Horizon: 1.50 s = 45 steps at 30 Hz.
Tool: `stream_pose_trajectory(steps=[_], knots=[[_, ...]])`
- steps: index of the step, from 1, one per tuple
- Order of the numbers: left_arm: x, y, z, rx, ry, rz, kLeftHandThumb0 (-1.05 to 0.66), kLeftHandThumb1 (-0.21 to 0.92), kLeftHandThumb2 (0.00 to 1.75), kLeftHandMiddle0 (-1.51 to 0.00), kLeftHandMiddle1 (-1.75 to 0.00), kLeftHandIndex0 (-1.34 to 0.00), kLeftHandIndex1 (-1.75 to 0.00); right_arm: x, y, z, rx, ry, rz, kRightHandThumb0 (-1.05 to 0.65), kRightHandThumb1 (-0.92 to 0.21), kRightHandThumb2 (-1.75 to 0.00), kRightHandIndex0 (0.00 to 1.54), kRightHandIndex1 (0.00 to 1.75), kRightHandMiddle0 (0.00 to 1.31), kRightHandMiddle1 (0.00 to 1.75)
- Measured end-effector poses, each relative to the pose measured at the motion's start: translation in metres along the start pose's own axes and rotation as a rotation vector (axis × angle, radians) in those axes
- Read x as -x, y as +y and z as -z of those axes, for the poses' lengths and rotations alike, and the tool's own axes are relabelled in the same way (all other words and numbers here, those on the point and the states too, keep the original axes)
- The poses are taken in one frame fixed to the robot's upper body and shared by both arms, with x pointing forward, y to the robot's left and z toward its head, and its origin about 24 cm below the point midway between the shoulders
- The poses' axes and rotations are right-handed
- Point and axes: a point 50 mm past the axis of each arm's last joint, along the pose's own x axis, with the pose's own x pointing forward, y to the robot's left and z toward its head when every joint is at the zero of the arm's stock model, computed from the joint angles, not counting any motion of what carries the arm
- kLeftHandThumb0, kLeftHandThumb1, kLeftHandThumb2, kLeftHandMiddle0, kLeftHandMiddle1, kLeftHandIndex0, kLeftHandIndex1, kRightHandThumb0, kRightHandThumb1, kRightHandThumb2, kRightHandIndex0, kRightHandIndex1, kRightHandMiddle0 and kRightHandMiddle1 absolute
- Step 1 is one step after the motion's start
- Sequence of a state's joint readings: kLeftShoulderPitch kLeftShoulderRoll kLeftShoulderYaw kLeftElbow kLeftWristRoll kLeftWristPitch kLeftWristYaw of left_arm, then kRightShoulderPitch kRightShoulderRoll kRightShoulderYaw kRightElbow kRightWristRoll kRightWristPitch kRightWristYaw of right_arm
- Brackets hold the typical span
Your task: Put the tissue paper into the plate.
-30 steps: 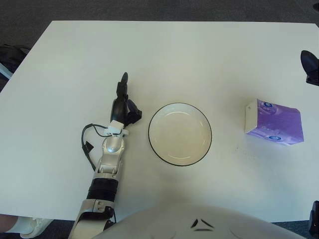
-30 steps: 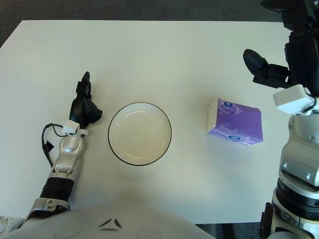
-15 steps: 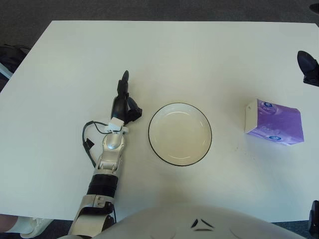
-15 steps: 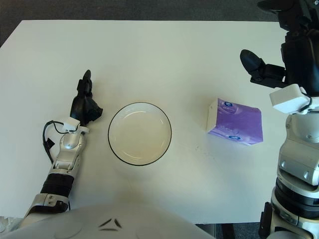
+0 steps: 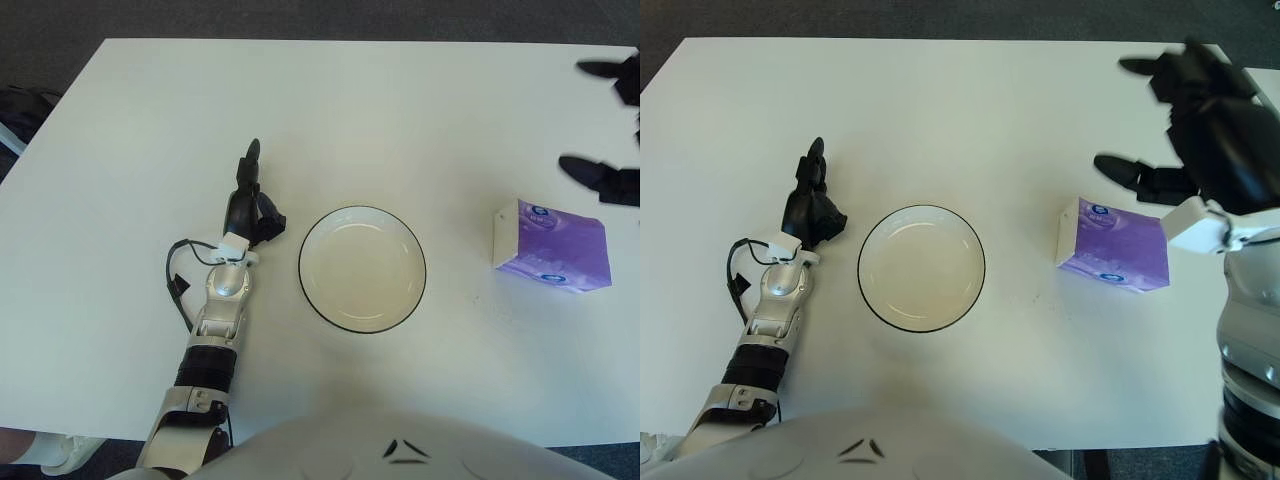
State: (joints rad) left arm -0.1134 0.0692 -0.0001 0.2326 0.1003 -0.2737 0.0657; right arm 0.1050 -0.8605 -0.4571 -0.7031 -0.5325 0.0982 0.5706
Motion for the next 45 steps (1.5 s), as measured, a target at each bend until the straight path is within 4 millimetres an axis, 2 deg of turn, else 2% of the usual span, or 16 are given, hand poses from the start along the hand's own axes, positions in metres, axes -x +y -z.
stream_pose_trajectory(steps=[4, 7, 16, 21, 28, 45], knots=[[0.001, 0.001, 0.004, -0.008, 0.009, 0.002, -0.96, 0.92, 1.3, -0.09, -0.02, 0.0, -0.18, -0.001, 0.021, 0.002, 0.211, -0.06, -0.291, -1.05, -0.92, -0.45, 0.0, 0.0, 0.0, 0.0], [0.002, 0.002, 0.005, -0.012, 0.008, 0.003, -0.96, 0.92, 1.3, -0.09, -0.02, 0.0, -0.18, -0.002, 0.028, 0.004, 0.305, -0.091, -0.384, -1.05, -0.92, -0.45, 0.0, 0.0, 0.0, 0.0], [0.001, 0.002, 0.003, -0.01, -0.006, 0.004, -0.96, 0.92, 1.3, -0.09, -0.01, 0.0, -0.17, -0.002, 0.032, 0.004, 0.391, -0.119, -0.432, -1.05, -0.92, -0.44, 0.0, 0.0, 0.0, 0.0], [0.001, 0.003, 0.003, -0.012, -0.009, 0.003, -0.98, 0.92, 1.3, -0.09, -0.01, 0.0, -0.19, 0.002, 0.043, 0.005, 0.395, -0.121, -0.47, -1.05, -0.92, -0.46, 0.0, 0.0, 0.0, 0.0], [0.002, 0.004, 0.003, -0.018, -0.006, 0.003, -0.99, 0.92, 1.31, -0.08, -0.01, 0.0, -0.2, 0.004, 0.057, 0.004, 0.392, -0.142, -0.607, -1.05, -0.92, -0.46, 0.0, 0.0, 0.0, 0.0], [0.002, 0.006, 0.003, -0.021, -0.008, 0.004, -0.98, 0.92, 1.29, -0.07, 0.0, 0.0, -0.19, 0.001, 0.058, 0.003, 0.436, -0.177, -0.656, -1.05, -0.92, -0.51, 0.0, 0.0, 0.0, 0.0]])
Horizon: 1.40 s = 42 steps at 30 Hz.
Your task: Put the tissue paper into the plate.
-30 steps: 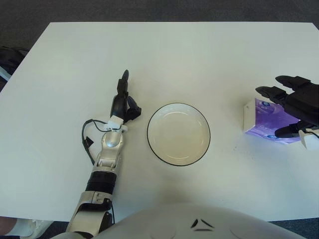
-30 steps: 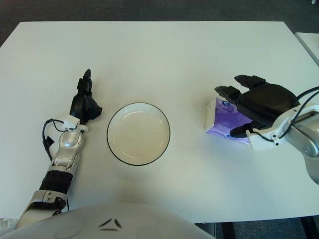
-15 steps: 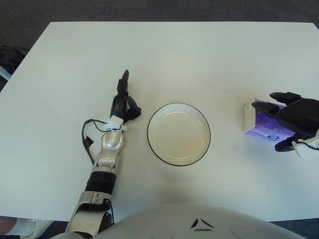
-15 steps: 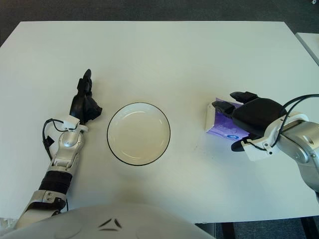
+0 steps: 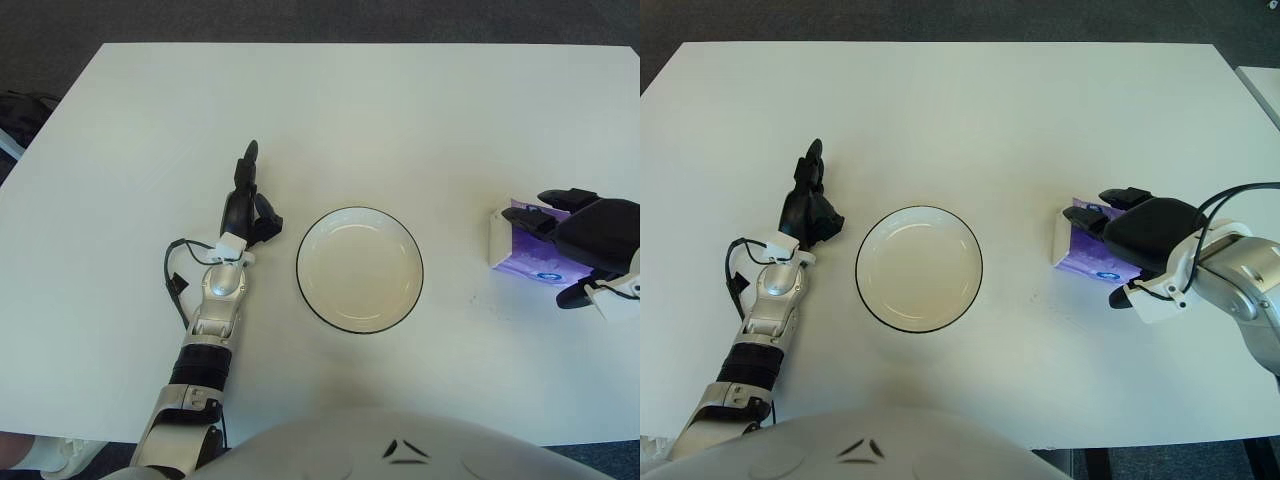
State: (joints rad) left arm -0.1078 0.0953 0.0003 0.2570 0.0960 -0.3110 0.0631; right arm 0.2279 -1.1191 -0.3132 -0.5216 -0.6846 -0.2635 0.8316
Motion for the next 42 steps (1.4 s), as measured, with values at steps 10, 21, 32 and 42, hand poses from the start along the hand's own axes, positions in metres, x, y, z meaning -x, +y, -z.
stream_pose_trajectory(steps=[10, 21, 32, 42], knots=[[0.0, 0.002, 0.0, -0.001, 0.0, 0.001, -0.98, 0.92, 1.29, -0.07, 0.0, 0.0, -0.18, -0.003, 0.001, 0.0, -0.021, -0.003, 0.008, -1.05, -0.92, -0.5, 0.0, 0.0, 0.0, 0.0], [0.001, 0.004, 0.001, -0.011, 0.0, 0.003, -0.99, 0.92, 1.3, -0.07, 0.0, 0.0, -0.13, -0.002, 0.003, 0.008, -0.149, 0.021, 0.091, -1.05, -0.92, -0.55, 0.0, 0.0, 0.0, 0.0], [0.001, 0.006, 0.002, -0.014, 0.014, 0.003, -0.99, 0.92, 1.31, -0.09, -0.01, 0.0, -0.16, 0.014, -0.009, 0.017, -0.246, 0.123, 0.231, -1.05, -0.92, -0.54, 0.0, 0.0, 0.0, 0.0], [0.002, 0.008, 0.004, -0.012, 0.027, 0.003, -0.99, 0.92, 1.3, -0.09, -0.01, 0.0, -0.17, 0.012, -0.004, 0.016, -0.35, 0.154, 0.277, -1.05, -0.92, -0.52, 0.0, 0.0, 0.0, 0.0]])
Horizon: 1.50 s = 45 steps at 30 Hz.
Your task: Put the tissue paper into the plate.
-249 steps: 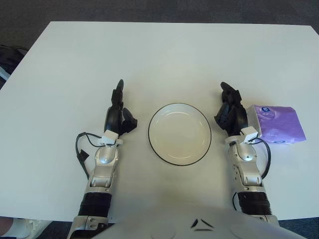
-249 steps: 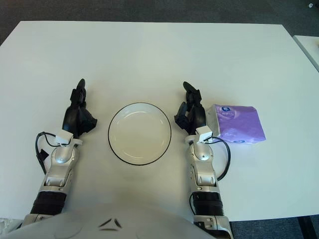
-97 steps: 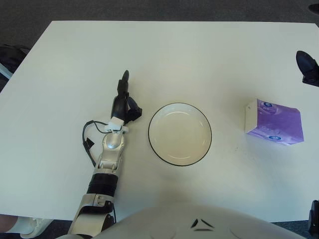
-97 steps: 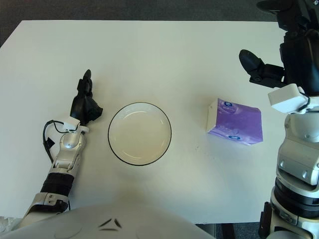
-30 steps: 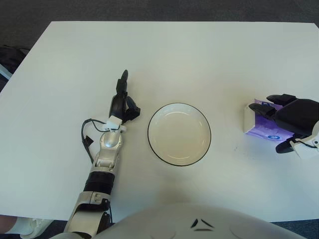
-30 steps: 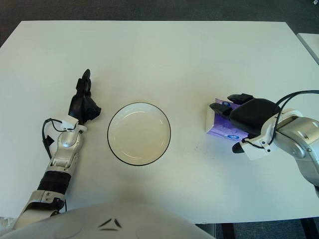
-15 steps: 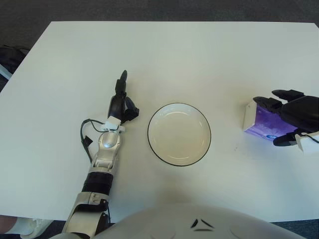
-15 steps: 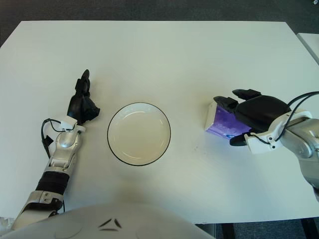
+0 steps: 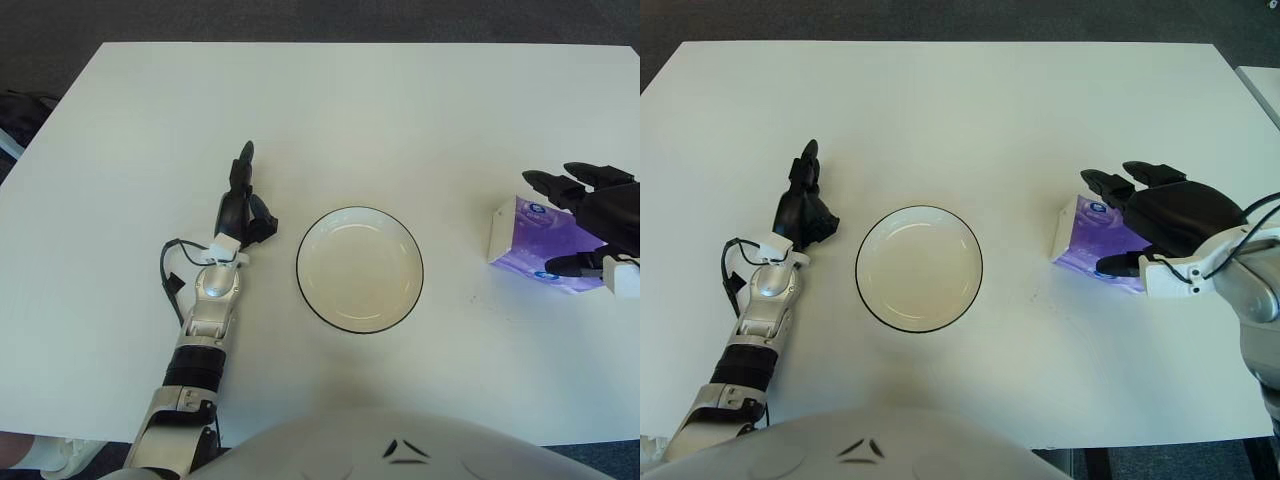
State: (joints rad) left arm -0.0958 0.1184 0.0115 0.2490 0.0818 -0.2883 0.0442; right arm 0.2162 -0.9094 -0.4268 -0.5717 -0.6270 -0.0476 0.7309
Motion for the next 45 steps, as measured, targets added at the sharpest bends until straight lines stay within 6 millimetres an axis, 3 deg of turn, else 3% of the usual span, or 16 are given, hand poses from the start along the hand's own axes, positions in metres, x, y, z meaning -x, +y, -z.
stream_pose_trajectory(steps=[45], knots=[[0.003, 0.005, 0.001, -0.014, -0.004, -0.002, -1.0, 0.92, 1.29, -0.07, 0.0, 0.0, -0.08, -0.016, 0.041, 0.001, 0.031, -0.034, -0.091, -1.05, -0.92, -0.64, 0.0, 0.0, 0.0, 0.0]])
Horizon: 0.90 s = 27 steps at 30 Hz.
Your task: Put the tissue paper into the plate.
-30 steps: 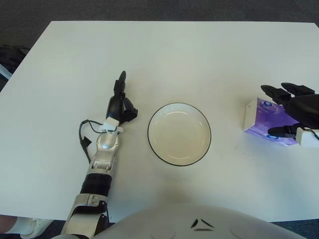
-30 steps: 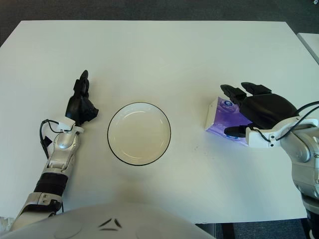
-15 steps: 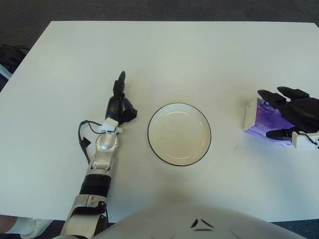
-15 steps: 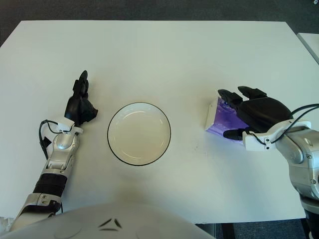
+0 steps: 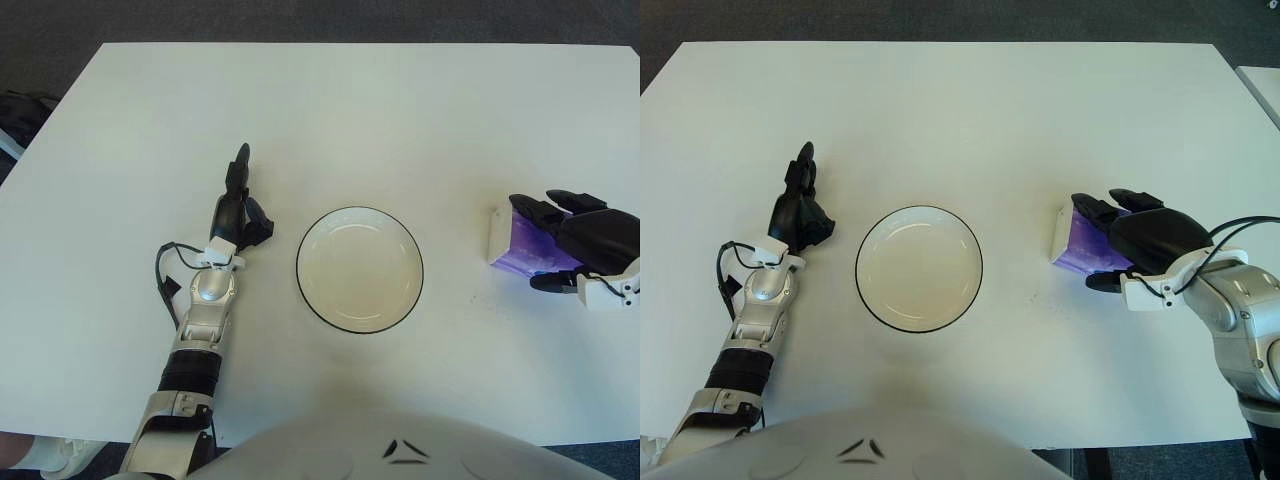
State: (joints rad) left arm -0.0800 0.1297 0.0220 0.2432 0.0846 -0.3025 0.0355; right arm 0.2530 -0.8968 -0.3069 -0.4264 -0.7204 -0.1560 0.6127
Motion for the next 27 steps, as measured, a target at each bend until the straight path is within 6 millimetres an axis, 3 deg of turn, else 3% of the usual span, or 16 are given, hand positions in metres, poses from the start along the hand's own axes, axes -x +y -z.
stream_pose_trajectory(steps=[27], knots=[[0.001, 0.006, 0.0, 0.006, -0.016, 0.001, -1.01, 0.92, 1.26, -0.06, 0.0, 0.0, -0.09, -0.015, 0.013, 0.002, 0.025, 0.031, 0.035, -1.05, -0.92, -0.72, 0.0, 0.0, 0.0, 0.0]])
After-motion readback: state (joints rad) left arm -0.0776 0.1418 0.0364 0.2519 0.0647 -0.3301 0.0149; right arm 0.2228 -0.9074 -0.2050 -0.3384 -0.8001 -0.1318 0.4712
